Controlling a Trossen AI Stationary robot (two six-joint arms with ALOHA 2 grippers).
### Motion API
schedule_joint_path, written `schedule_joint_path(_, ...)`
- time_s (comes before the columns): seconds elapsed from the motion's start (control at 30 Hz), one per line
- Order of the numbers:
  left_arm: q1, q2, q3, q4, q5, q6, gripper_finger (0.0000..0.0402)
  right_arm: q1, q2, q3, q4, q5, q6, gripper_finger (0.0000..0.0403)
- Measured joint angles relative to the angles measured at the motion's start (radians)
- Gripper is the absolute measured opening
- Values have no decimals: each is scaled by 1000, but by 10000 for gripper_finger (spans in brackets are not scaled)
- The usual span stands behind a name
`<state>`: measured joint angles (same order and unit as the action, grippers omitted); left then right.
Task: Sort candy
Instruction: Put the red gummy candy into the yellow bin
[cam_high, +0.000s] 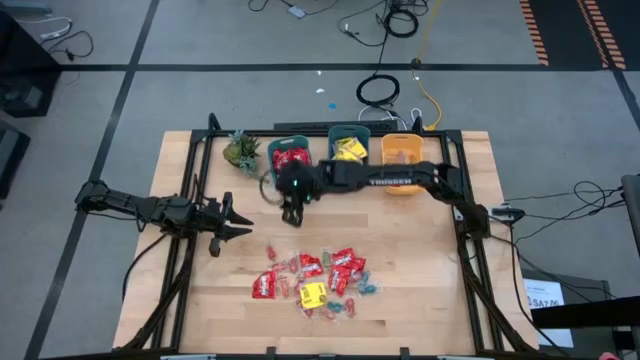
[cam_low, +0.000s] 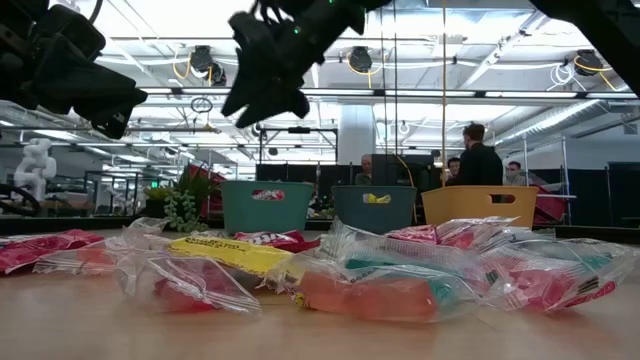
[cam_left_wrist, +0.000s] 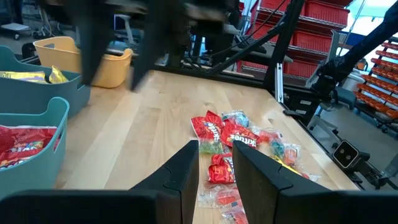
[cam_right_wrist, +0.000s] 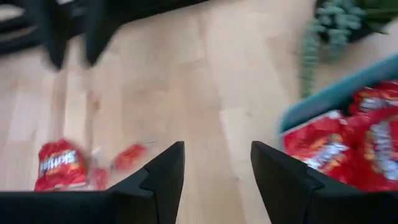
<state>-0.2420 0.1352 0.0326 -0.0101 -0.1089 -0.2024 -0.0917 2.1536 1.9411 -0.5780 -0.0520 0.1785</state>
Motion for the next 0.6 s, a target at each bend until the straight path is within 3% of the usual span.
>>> schedule_joint_path(0.13, 0, 0, 0, 0, 0, 0, 107, 82, 23, 0, 25, 97, -82, 176)
schedule_joint_path(0.27, 0, 0, 0, 1, 0, 0, 107, 147, 93, 0, 146, 106, -111, 176)
schedule_joint_path(0.43, 0, 0, 0, 1, 0, 0, 107, 197, 176, -1, 297, 107, -36, 180)
schedule_joint_path(0.6, 0, 0, 0, 1, 0, 0, 107, 226, 256, -1, 341, 111, 39, 200)
